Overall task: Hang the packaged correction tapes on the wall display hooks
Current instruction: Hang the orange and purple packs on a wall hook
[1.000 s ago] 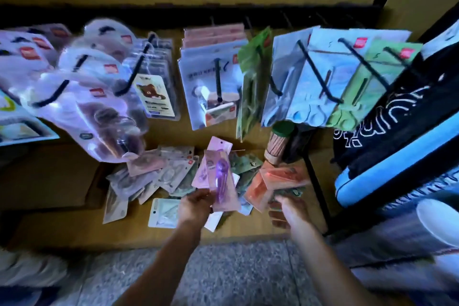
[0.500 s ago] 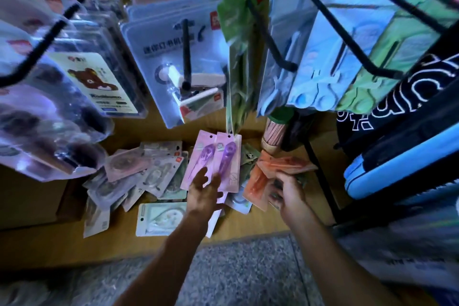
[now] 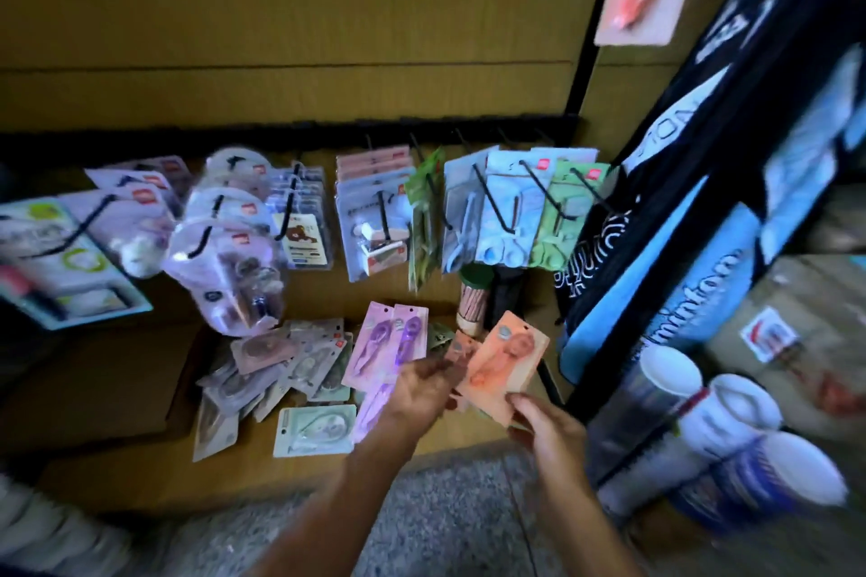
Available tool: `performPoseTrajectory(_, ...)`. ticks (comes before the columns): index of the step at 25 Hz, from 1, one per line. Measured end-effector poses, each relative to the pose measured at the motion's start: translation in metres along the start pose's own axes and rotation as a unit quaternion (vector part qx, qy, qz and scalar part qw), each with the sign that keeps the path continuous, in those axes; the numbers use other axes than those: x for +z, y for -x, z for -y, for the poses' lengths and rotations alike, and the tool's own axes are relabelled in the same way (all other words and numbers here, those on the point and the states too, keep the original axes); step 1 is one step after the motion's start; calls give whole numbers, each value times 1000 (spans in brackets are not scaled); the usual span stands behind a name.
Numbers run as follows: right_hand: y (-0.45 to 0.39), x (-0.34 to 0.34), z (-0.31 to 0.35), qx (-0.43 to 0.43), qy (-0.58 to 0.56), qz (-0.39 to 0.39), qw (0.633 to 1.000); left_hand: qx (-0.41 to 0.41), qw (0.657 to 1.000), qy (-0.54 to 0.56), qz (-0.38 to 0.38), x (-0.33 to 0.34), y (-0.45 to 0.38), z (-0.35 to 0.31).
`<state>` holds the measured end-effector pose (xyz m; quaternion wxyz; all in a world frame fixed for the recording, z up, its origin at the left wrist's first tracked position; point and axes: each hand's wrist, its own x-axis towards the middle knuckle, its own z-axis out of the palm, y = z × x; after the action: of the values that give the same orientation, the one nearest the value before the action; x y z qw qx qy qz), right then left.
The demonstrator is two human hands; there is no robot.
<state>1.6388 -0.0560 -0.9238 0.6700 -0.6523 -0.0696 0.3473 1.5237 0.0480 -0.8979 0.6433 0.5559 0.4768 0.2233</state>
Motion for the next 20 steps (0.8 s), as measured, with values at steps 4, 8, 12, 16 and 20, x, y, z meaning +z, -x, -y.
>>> performPoseTrajectory(4, 44, -42, 39, -78, -4, 7, 997, 31, 994, -10, 107, 19, 50, -27)
performPoseTrajectory(8, 74, -48, 106, -199, 104, 63, 972, 215, 973, -16, 85, 47, 88, -68)
performPoseTrajectory(12, 91, -24, 178, -317, 208, 21, 925, 383, 922, -56, 21, 59, 122, -130)
performPoseTrajectory(16, 91, -6, 239, -384, 207, -1, 900, 422, 904, -72, -8, 49, 129, -185)
performPoseTrajectory(20, 90, 11, 278, -403, 140, -19, 904, 465, 873, -136, -49, 51, 139, -218)
